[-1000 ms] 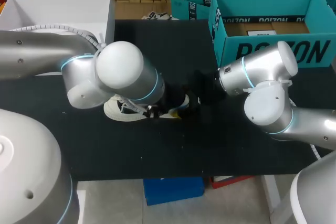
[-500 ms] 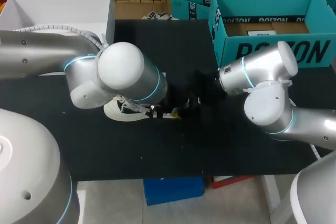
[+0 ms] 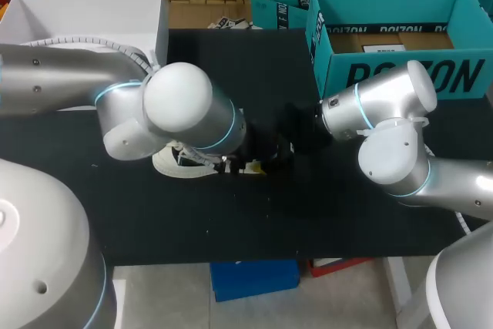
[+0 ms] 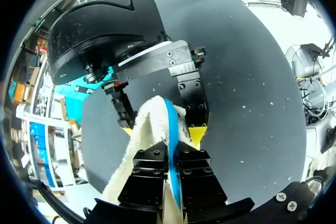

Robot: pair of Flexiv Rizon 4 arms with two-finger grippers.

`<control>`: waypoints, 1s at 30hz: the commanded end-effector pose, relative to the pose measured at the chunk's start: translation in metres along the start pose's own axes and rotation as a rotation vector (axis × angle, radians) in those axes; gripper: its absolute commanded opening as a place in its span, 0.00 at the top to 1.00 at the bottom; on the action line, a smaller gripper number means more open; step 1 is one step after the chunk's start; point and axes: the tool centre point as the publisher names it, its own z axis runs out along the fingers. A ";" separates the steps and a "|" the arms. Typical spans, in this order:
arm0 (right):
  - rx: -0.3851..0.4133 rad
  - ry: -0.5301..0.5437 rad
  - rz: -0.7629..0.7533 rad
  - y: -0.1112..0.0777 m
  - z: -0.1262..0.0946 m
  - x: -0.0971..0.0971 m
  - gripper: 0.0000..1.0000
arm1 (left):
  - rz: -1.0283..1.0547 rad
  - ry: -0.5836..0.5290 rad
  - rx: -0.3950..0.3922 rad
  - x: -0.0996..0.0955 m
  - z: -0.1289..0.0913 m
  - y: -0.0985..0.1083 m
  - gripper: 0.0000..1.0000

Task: Take the shoe out of the shoebox, open the shoe tongue, remove and reinsert the insole, then place the shoe into the shoebox

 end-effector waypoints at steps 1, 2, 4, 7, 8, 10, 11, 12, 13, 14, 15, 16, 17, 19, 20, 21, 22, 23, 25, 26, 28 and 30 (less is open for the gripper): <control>0.001 -0.002 0.001 -0.002 0.002 -0.002 1.00 | -0.003 0.006 0.011 0.003 -0.016 0.005 1.00; 0.001 -0.002 0.001 -0.002 0.002 -0.002 1.00 | -0.006 0.008 0.015 0.004 -0.019 0.005 1.00; 0.001 -0.002 0.001 -0.002 0.002 -0.002 1.00 | -0.009 0.008 0.022 0.006 -0.026 0.004 1.00; 0.001 -0.002 0.001 -0.002 0.002 -0.002 1.00 | -0.008 0.004 0.031 0.009 -0.036 0.001 1.00; 0.001 -0.002 0.001 -0.002 0.002 -0.002 1.00 | -0.008 0.007 0.038 0.009 -0.040 0.000 1.00; 0.001 -0.002 0.001 -0.002 0.002 -0.002 1.00 | -0.009 0.013 0.054 0.011 -0.048 -0.001 1.00; 0.001 -0.002 0.001 -0.002 0.002 -0.002 1.00 | -0.010 0.015 0.059 0.012 -0.053 -0.002 1.00; 0.001 -0.002 0.001 -0.002 0.002 -0.002 1.00 | -0.011 0.021 0.069 0.013 -0.058 -0.004 1.00; 0.001 -0.002 0.001 -0.002 0.002 -0.002 1.00 | -0.012 0.028 0.081 0.013 -0.063 -0.005 1.00; 0.001 -0.002 0.001 -0.002 0.002 -0.002 1.00 | -0.013 0.029 0.087 0.014 -0.068 -0.006 1.00; 0.001 -0.002 0.001 -0.002 0.002 -0.002 1.00 | -0.012 0.029 0.088 0.015 -0.073 -0.007 1.00; 0.001 -0.002 0.001 -0.002 0.002 -0.002 1.00 | -0.012 0.035 0.102 0.016 -0.078 -0.009 1.00; 0.001 -0.002 0.001 -0.002 0.002 -0.002 1.00 | -0.013 0.042 0.111 0.016 -0.083 -0.010 1.00; 0.001 -0.002 0.001 -0.002 0.002 -0.002 1.00 | -0.018 0.054 0.133 0.016 -0.093 -0.012 1.00; 0.001 -0.002 0.001 -0.002 0.002 -0.002 1.00 | -0.022 0.065 0.151 0.016 -0.098 -0.013 1.00; 0.001 -0.002 0.001 -0.002 0.002 -0.002 1.00 | -0.025 0.078 0.170 0.015 -0.104 -0.014 1.00; 0.001 -0.002 0.001 -0.002 0.002 -0.002 1.00 | -0.027 0.086 0.185 0.015 -0.109 -0.016 1.00; 0.001 -0.002 0.001 -0.002 0.002 -0.002 1.00 | -0.028 0.095 0.203 0.015 -0.115 -0.018 1.00; 0.001 -0.002 0.001 -0.002 0.002 -0.002 1.00 | -0.029 0.116 0.238 0.015 -0.126 -0.024 1.00; 0.001 -0.002 0.001 -0.002 0.002 -0.002 1.00 | -0.029 0.119 0.254 0.015 -0.133 -0.027 1.00; 0.001 -0.002 0.001 -0.002 0.002 -0.002 1.00 | -0.033 0.136 0.295 0.013 -0.147 -0.033 1.00; 0.001 -0.002 0.001 -0.002 0.002 -0.002 1.00 | -0.041 0.153 0.335 0.012 -0.160 -0.038 1.00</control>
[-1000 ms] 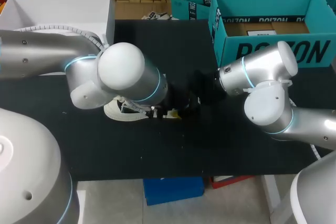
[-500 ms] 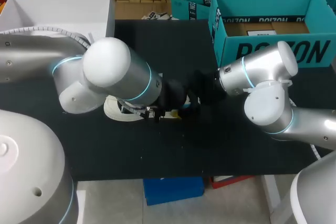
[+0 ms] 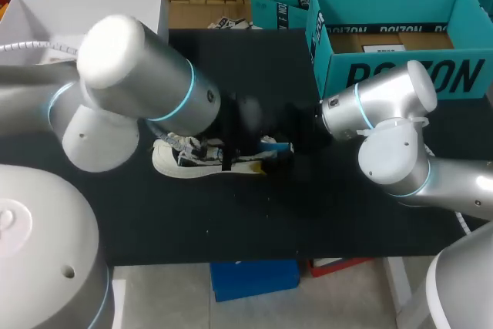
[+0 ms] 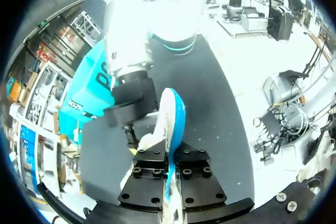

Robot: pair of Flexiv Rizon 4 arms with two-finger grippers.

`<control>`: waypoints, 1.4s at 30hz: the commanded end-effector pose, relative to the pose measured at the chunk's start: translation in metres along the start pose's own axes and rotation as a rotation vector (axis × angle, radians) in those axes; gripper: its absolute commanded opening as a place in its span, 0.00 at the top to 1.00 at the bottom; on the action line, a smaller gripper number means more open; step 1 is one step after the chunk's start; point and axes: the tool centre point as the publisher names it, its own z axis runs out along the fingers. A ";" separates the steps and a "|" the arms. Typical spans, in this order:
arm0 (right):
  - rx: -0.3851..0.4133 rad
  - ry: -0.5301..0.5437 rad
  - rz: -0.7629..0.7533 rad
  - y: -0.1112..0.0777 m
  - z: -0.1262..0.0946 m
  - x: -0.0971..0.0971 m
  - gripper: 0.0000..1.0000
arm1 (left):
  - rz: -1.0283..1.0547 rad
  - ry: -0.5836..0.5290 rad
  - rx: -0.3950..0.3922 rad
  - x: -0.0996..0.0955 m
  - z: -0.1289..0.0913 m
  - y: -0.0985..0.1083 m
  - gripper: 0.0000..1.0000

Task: Take the shoe out of the shoebox, open the shoe tongue, remove and reinsert the insole, then place the shoe into the shoebox

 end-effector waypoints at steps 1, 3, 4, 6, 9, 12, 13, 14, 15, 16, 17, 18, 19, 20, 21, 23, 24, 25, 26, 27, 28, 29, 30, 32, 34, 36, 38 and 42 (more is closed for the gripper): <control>0.001 -0.002 0.001 -0.002 0.002 -0.002 1.00 | -0.004 0.049 0.088 0.002 -0.050 -0.006 1.00; 0.001 -0.002 0.001 -0.002 0.002 -0.002 1.00 | -0.012 0.078 0.138 0.002 -0.057 -0.013 1.00; 0.001 -0.002 0.001 -0.002 0.002 -0.002 1.00 | -0.036 0.100 0.179 0.001 -0.065 -0.017 1.00; 0.001 -0.002 0.001 -0.002 0.002 -0.002 1.00 | -0.059 0.141 0.261 -0.002 -0.077 -0.021 1.00; 0.001 -0.002 0.001 -0.002 0.002 -0.002 1.00 | -0.086 0.198 0.350 -0.005 -0.092 -0.028 1.00; 0.001 -0.002 0.001 -0.002 0.002 -0.002 1.00 | -0.082 0.223 0.441 -0.009 -0.112 -0.038 1.00; 0.001 -0.002 0.001 -0.002 0.002 -0.002 1.00 | -0.075 0.228 0.462 -0.010 -0.119 -0.042 1.00; 0.001 -0.002 0.001 -0.002 0.002 -0.002 1.00 | -0.075 0.225 0.483 -0.011 -0.126 -0.046 1.00; 0.001 -0.002 0.001 -0.002 0.002 -0.002 1.00 | -0.070 0.242 0.514 -0.012 -0.133 -0.050 1.00; 0.001 -0.002 0.001 -0.002 0.002 -0.002 1.00 | -0.072 0.247 0.535 -0.013 -0.138 -0.053 1.00; 0.001 -0.002 0.001 -0.002 0.002 -0.002 1.00 | -0.075 0.250 0.556 -0.015 -0.144 -0.056 1.00; 0.001 -0.002 0.001 -0.002 0.002 -0.002 1.00 | -0.079 0.264 0.579 -0.015 -0.148 -0.059 1.00; 0.001 -0.002 0.001 -0.002 0.002 -0.002 1.00 | -0.082 0.273 0.602 -0.016 -0.151 -0.062 1.00; 0.001 -0.002 0.001 -0.002 0.002 -0.002 1.00 | -0.092 0.282 0.620 -0.017 -0.154 -0.064 1.00; 0.001 -0.002 0.001 -0.002 0.002 -0.002 1.00 | -0.099 0.303 0.643 -0.018 -0.156 -0.066 1.00; 0.001 -0.002 0.001 -0.002 0.002 -0.002 1.00 | -0.117 0.318 0.671 -0.020 -0.161 -0.069 1.00; 0.001 -0.002 0.001 -0.002 0.002 -0.002 1.00 | -0.125 0.325 0.685 -0.019 -0.165 -0.071 1.00; 0.001 -0.002 0.001 -0.002 0.002 -0.002 1.00 | -0.138 0.331 0.689 -0.019 -0.168 -0.072 1.00; 0.001 -0.002 0.001 -0.002 0.002 -0.002 1.00 | -0.154 0.336 0.690 -0.018 -0.171 -0.073 1.00; 0.001 -0.002 0.001 -0.002 0.002 -0.002 1.00 | -0.170 0.345 0.689 -0.018 -0.174 -0.073 1.00; 0.001 -0.002 0.001 -0.002 0.002 -0.002 1.00 | -0.170 0.345 0.689 -0.018 -0.174 -0.073 1.00; 0.001 -0.002 0.001 -0.002 0.002 -0.002 1.00 | -0.170 0.345 0.689 -0.018 -0.174 -0.073 1.00; 0.001 -0.002 0.001 -0.002 0.002 -0.002 1.00 | -0.170 0.345 0.689 -0.018 -0.174 -0.073 1.00; 0.001 -0.002 0.001 -0.002 0.002 -0.002 1.00 | -0.170 0.345 0.689 -0.018 -0.174 -0.073 1.00; 0.001 -0.002 0.001 -0.002 0.002 -0.002 1.00 | -0.170 0.345 0.689 -0.018 -0.174 -0.073 1.00; 0.001 -0.002 0.001 -0.002 0.002 -0.002 1.00 | -0.170 0.345 0.689 -0.018 -0.174 -0.073 1.00; 0.001 -0.002 0.001 -0.002 0.002 -0.002 1.00 | -0.170 0.345 0.689 -0.018 -0.174 -0.073 1.00; 0.001 -0.002 0.001 -0.002 0.002 -0.002 1.00 | -0.170 0.345 0.689 -0.018 -0.174 -0.073 1.00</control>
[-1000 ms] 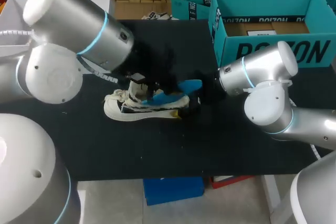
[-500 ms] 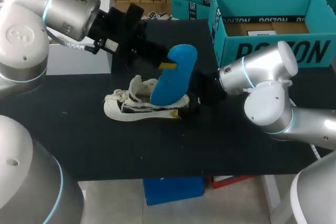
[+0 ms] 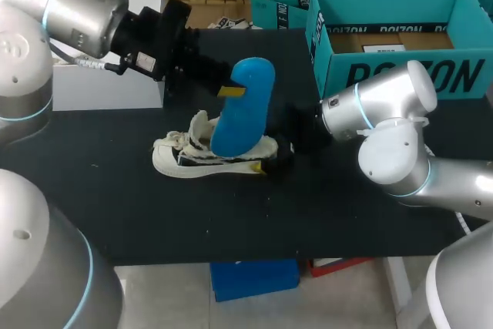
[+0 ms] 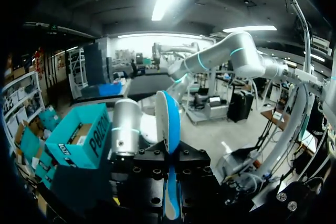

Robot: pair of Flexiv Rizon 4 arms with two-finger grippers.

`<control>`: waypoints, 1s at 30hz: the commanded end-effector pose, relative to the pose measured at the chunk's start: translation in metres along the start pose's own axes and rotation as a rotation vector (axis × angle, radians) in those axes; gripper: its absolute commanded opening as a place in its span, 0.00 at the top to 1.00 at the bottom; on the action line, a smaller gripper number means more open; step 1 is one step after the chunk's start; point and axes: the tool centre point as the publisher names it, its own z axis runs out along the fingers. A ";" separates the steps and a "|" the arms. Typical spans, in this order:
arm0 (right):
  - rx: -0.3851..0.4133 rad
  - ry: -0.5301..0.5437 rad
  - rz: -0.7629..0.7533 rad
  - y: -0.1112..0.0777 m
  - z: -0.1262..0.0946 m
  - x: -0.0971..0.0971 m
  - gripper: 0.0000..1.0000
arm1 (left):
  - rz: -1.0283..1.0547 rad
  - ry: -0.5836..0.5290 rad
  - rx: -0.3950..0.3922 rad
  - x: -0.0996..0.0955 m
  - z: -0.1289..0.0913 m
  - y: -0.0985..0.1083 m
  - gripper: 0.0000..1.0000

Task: Take the shoe out of the shoebox, open the shoe tongue, remove and reinsert the insole, then place the shoe into the shoebox

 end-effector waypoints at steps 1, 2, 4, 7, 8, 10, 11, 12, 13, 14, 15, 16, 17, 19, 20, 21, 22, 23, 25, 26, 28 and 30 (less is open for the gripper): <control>0.001 -0.002 0.001 -0.002 0.002 -0.002 1.00 | 0.002 -0.004 0.000 0.001 0.000 0.001 1.00; 0.001 -0.002 0.001 -0.002 0.002 -0.002 1.00 | 0.002 -0.004 0.000 0.001 0.000 0.001 1.00; 0.001 -0.002 0.001 -0.002 0.002 -0.002 1.00 | 0.002 -0.004 0.000 0.001 0.000 0.001 1.00; 0.001 -0.002 0.001 -0.002 0.002 -0.002 1.00 | -0.044 0.030 0.045 -0.010 -0.007 -0.009 1.00; 0.001 -0.002 0.001 -0.002 0.002 -0.002 1.00 | -0.080 0.055 0.080 -0.012 -0.009 -0.014 1.00; 0.001 -0.002 0.001 -0.002 0.002 -0.002 1.00 | -0.117 0.090 0.117 -0.019 -0.014 -0.020 1.00; 0.001 -0.002 0.001 -0.002 0.002 -0.002 1.00 | -0.116 0.094 0.116 -0.021 -0.015 -0.023 1.00; 0.001 -0.002 0.001 -0.002 0.002 -0.002 1.00 | -0.126 0.106 0.123 -0.023 -0.018 -0.027 1.00; 0.001 -0.002 0.001 -0.002 0.002 -0.002 1.00 | -0.145 0.123 0.147 -0.026 -0.021 -0.031 1.00; 0.001 -0.002 0.001 -0.002 0.002 -0.002 1.00 | -0.156 0.124 0.153 -0.028 -0.023 -0.035 1.00; 0.001 -0.002 0.001 -0.002 0.002 -0.002 1.00 | -0.164 0.128 0.161 -0.030 -0.026 -0.038 1.00; 0.001 -0.002 0.001 -0.002 0.002 -0.002 1.00 | -0.177 0.135 0.172 -0.032 -0.029 -0.042 1.00; 0.001 -0.002 0.001 -0.002 0.002 -0.002 1.00 | -0.181 0.124 0.174 -0.034 -0.032 -0.045 1.00; 0.001 -0.002 0.001 -0.002 0.002 -0.002 1.00 | -0.193 0.122 0.181 -0.037 -0.036 -0.051 1.00; 0.001 -0.002 0.001 -0.002 0.002 -0.002 1.00 | -0.193 0.119 0.202 -0.039 -0.041 -0.055 1.00; 0.001 -0.002 0.001 -0.002 0.002 -0.002 1.00 | -0.193 0.115 0.203 -0.041 -0.044 -0.058 1.00; 0.001 -0.002 0.001 -0.002 0.002 -0.002 1.00 | -0.208 0.112 0.219 -0.042 -0.047 -0.061 1.00; 0.001 -0.002 0.001 -0.002 0.002 -0.002 1.00 | -0.215 0.111 0.240 -0.044 -0.050 -0.064 1.00; 0.001 -0.002 0.001 -0.002 0.002 -0.002 1.00 | -0.209 0.099 0.242 -0.045 -0.054 -0.070 1.00; 0.001 -0.002 0.001 -0.002 0.002 -0.002 1.00 | -0.219 0.104 0.262 -0.046 -0.056 -0.073 1.00; 0.001 -0.002 0.001 -0.002 0.002 -0.002 1.00 | -0.206 0.087 0.261 -0.047 -0.059 -0.080 1.00; 0.001 -0.002 0.001 -0.002 0.002 -0.002 1.00 | -0.212 0.091 0.276 -0.047 -0.061 -0.087 1.00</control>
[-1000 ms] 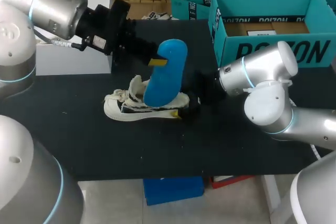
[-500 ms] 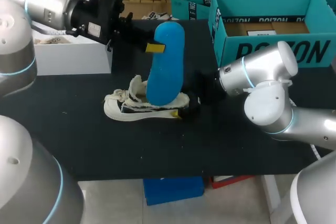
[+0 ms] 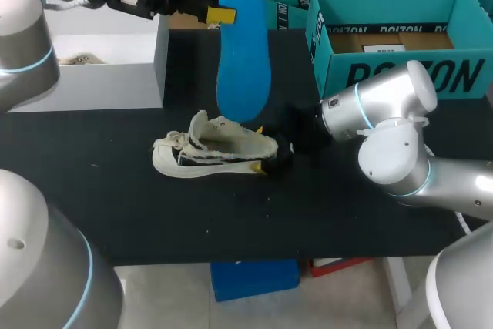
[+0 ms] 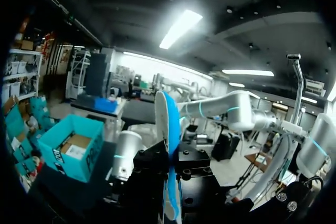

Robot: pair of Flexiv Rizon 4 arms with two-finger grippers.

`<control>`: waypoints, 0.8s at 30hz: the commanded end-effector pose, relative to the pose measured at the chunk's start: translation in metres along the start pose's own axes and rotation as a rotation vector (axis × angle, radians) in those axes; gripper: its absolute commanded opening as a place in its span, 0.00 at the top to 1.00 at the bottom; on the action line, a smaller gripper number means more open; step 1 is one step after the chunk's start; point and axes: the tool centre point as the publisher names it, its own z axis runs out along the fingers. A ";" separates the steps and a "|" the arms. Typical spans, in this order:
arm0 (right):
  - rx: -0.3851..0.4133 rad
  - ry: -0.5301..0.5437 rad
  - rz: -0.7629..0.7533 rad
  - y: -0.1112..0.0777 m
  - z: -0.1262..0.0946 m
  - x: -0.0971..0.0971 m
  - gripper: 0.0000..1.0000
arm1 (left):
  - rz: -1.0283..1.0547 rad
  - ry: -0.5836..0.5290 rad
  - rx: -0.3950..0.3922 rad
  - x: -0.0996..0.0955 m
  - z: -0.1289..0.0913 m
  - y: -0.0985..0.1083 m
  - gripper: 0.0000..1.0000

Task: Take the shoe out of the shoebox, open the shoe tongue, remove and reinsert the insole, then place the shoe into the shoebox

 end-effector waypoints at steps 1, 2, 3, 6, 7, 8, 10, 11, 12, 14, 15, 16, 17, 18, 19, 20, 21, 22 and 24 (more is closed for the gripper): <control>0.001 -0.002 0.001 -0.002 0.002 -0.002 1.00 | -0.002 -0.007 0.007 0.004 0.000 -0.011 1.00; 0.001 -0.002 0.001 -0.002 0.002 -0.002 1.00 | -0.004 -0.003 0.014 0.004 0.000 -0.014 1.00; 0.001 -0.002 0.001 -0.002 0.002 -0.002 1.00 | -0.019 0.016 0.035 0.004 0.000 -0.016 1.00; 0.001 -0.002 0.001 -0.002 0.002 -0.002 1.00 | -0.013 0.027 0.058 0.006 0.000 -0.022 1.00; 0.001 -0.002 0.001 -0.002 0.002 -0.002 1.00 | -0.017 0.034 0.066 0.007 0.000 -0.024 1.00; 0.001 -0.002 0.001 -0.002 0.002 -0.002 1.00 | -0.015 0.033 0.069 0.007 0.000 -0.024 1.00; 0.001 -0.002 0.001 -0.002 0.002 -0.002 1.00 | -0.018 0.034 0.077 0.008 0.000 -0.025 1.00; 0.001 -0.002 0.001 -0.002 0.002 -0.002 1.00 | -0.018 0.034 0.077 0.008 0.000 -0.025 1.00; 0.001 -0.002 0.001 -0.002 0.002 -0.002 1.00 | -0.018 0.034 0.077 0.008 0.000 -0.025 1.00; 0.001 -0.002 0.001 -0.002 0.002 -0.002 1.00 | -0.018 0.034 0.077 0.008 0.000 -0.025 1.00; 0.001 -0.002 0.001 -0.002 0.002 -0.002 1.00 | -0.018 0.034 0.077 0.008 0.000 -0.025 1.00; 0.001 -0.002 0.001 -0.002 0.002 -0.002 1.00 | -0.018 0.034 0.077 0.008 0.000 -0.025 1.00; 0.001 -0.002 0.001 -0.002 0.002 -0.002 1.00 | -0.018 0.034 0.077 0.008 0.000 -0.025 1.00; 0.001 -0.002 0.001 -0.002 0.002 -0.002 1.00 | -0.018 0.034 0.077 0.008 0.000 -0.025 1.00; 0.001 -0.002 0.001 -0.002 0.002 -0.002 1.00 | -0.018 0.034 0.077 0.008 0.000 -0.025 1.00; 0.021 -0.004 0.002 -0.001 -0.002 -0.002 0.87 | -0.018 0.034 0.077 0.008 0.000 -0.025 1.00; 0.033 -0.009 0.007 -0.001 -0.005 -0.001 0.56 | -0.018 0.034 0.077 0.008 0.000 -0.025 1.00; 0.043 -0.017 0.008 0.000 -0.010 -0.001 0.00 | -0.018 0.034 0.077 0.008 0.000 -0.025 1.00; 0.075 -0.029 0.011 0.004 -0.019 -0.001 0.00 | -0.018 0.034 0.077 0.008 0.000 -0.025 1.00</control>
